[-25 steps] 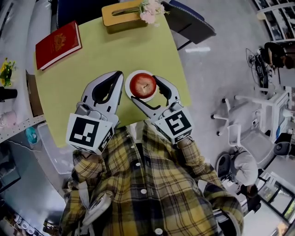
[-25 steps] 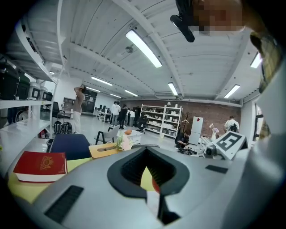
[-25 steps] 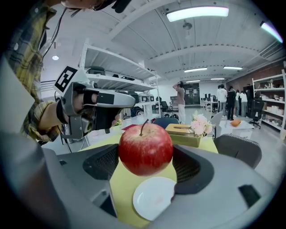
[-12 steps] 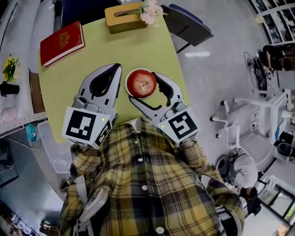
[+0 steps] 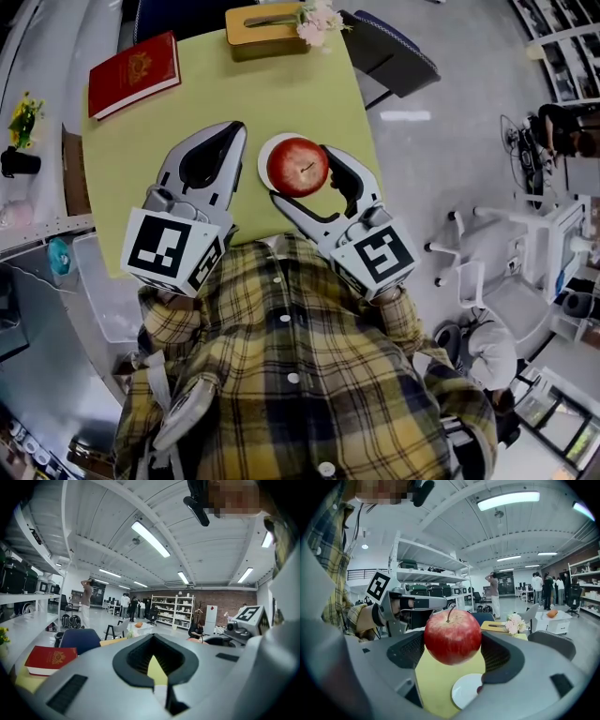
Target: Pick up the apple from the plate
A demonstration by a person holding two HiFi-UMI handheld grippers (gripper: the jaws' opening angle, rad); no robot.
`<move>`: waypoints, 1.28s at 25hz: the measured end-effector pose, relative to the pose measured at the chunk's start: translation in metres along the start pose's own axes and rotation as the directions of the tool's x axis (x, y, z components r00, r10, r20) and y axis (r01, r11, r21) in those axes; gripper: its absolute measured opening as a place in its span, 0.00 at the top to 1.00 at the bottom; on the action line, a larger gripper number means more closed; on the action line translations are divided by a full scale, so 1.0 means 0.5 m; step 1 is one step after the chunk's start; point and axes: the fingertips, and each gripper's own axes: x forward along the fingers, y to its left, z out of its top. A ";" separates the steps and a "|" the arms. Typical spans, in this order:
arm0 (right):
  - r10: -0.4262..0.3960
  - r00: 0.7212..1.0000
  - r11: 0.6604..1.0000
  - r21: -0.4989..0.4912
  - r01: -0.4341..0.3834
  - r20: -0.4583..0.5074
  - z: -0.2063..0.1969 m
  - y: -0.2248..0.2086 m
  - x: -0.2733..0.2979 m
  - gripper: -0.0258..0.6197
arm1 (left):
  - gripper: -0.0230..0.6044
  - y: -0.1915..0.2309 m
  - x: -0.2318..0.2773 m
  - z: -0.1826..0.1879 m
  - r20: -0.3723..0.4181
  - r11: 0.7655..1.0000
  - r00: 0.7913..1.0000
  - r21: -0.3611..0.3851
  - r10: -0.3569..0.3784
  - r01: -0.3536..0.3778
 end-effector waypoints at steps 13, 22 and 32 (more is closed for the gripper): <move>-0.005 1.000 1.000 0.006 0.005 -0.015 -0.002 -0.015 0.005 0.38 | 0.95 0.003 0.015 0.001 -0.005 1.000 1.000 0.013 -0.004 0.004; 0.003 1.000 1.000 0.022 -0.002 -0.023 -0.010 -0.024 0.012 0.38 | 0.96 0.025 0.019 0.025 -0.030 0.997 0.999 0.069 -0.036 0.038; 0.000 1.000 0.999 0.035 0.001 -0.028 -0.011 -0.034 0.006 0.38 | 0.95 0.031 0.013 0.029 -0.096 0.985 0.993 0.146 -0.075 0.089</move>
